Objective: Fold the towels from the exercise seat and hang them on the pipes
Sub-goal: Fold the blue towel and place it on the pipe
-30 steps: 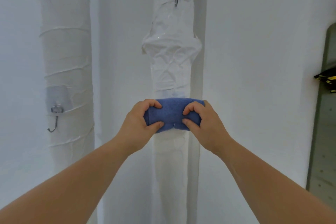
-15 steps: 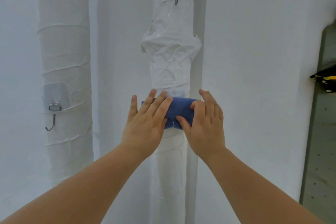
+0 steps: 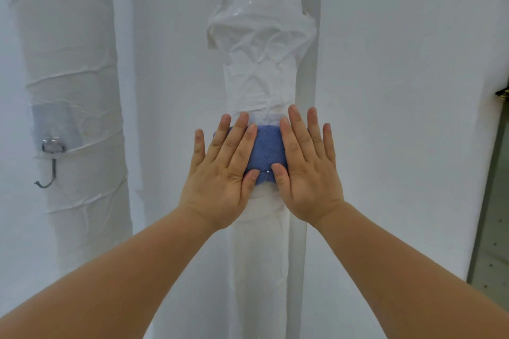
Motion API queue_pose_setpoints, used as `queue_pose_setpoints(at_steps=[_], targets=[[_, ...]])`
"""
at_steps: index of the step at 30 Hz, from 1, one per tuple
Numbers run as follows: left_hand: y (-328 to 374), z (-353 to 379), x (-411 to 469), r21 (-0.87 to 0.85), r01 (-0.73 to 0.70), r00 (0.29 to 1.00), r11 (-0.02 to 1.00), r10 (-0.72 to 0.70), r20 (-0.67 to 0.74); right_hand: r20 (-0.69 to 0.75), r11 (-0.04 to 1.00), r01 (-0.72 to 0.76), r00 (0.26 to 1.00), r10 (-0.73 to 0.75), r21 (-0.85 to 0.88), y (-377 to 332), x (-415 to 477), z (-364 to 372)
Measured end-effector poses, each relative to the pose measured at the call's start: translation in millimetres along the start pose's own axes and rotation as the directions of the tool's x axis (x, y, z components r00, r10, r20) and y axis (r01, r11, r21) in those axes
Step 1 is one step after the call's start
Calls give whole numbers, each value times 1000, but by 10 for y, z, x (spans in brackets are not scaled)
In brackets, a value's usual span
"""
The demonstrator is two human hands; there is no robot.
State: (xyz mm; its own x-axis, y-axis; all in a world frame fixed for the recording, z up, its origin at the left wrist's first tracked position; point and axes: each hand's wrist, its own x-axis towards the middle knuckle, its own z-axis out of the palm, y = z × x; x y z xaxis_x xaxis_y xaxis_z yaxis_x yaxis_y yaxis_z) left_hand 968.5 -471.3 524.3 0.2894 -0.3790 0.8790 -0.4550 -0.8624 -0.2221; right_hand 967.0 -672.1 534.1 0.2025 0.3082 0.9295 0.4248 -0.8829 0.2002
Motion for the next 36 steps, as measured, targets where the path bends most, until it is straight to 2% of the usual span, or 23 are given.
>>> queue_pose_setpoints(at_steps=[3, 6, 13, 20, 31, 36], targets=[[-7, 19, 1, -21, -2, 1000, 1000, 2, 2, -15, 999, -11, 1000, 12, 47, 1, -13, 37], [1, -10, 3, -16, 18, 999, 1000, -17, 43, 42, 999, -29, 999, 27, 33, -6, -27, 7], [158, -234, -17, 96, 123, 971, 988, -140, 193, 258, 978, -146, 949, 181, -151, -178, -92, -265], [266, -633, 52, 173, 119, 934, 978, -169, 316, 371, 946, -85, 906, 203, -312, -259, -1, -594], [333, -971, -282, 207, 205, 906, 956, -266, 330, 396, 953, -151, 884, 250, -264, -422, -146, -990], [256, -1082, -408, 189, 192, 919, 963, -244, 310, 368, 947, -170, 891, 266, -273, -523, -316, -1097]])
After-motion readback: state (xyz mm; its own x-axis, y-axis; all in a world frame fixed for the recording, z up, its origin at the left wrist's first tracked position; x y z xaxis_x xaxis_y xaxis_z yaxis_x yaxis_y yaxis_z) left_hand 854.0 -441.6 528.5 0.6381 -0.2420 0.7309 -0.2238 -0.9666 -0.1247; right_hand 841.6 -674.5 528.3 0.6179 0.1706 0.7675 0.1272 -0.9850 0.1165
